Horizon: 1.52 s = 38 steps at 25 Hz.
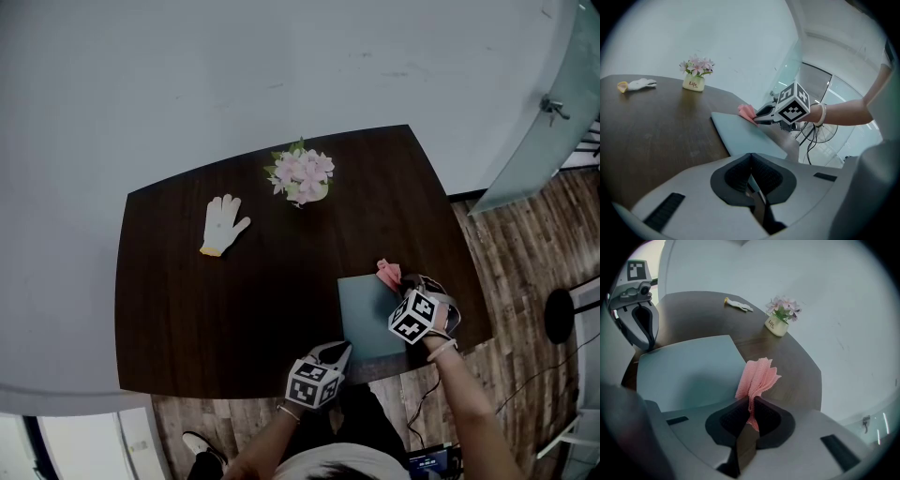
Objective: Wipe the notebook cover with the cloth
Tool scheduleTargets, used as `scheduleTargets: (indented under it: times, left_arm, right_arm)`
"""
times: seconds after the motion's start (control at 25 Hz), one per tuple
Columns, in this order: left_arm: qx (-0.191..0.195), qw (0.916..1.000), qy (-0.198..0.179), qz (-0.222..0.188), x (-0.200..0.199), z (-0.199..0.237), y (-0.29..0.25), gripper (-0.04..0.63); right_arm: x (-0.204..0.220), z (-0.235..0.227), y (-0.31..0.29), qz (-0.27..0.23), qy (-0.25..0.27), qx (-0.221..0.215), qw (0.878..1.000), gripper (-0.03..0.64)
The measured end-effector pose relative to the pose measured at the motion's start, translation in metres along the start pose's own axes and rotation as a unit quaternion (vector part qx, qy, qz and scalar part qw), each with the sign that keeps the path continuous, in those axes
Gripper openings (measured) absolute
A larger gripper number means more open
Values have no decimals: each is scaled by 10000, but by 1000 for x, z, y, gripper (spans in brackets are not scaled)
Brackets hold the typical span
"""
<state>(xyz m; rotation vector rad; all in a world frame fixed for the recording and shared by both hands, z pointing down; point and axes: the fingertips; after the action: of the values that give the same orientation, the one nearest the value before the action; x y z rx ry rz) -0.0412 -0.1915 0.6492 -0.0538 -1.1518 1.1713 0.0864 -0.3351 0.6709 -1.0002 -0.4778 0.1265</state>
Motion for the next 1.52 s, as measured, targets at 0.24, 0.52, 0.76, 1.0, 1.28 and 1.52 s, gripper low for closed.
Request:
scheduleTargets:
  times: [0.24, 0.52, 0.76, 1.0, 1.28, 1.52]
  left_arm:
    - [-3, 10000, -24, 77, 1, -1, -1, 20]
    - [-25, 9998, -63, 177, 3, -2, -3, 20]
    - [-15, 9998, 21, 173, 4, -2, -2, 20]
    - [5, 9998, -14, 221, 4, -4, -2, 20]
    - [98, 9991, 1, 402, 7, -5, -3, 20]
    - [128, 9989, 63, 443, 6, -4, -3, 20]
  right_arm:
    - [7, -7, 7, -64, -328, 125, 9994, 34]
    - [-7, -20, 35, -593, -900, 367, 9935, 34]
    - [-33, -4, 55, -1013, -901, 280, 9904, 35]
    - [-63, 24, 62, -1249, -637, 10, 9901, 35]
    - [-90, 62, 58, -1335, -256, -329, 9902, 35]
    - [-103, 82, 49, -1276, 72, -509, 9905, 35]
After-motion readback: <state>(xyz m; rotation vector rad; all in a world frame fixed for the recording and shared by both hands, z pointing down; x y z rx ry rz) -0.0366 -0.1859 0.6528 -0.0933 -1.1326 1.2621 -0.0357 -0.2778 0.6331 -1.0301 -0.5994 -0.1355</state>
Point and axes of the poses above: the fingertips, and each gripper's own axes: y backward along the fingers, z to its left, x out of its underside, and after that the axes turned 3 degrees about y, right-handed
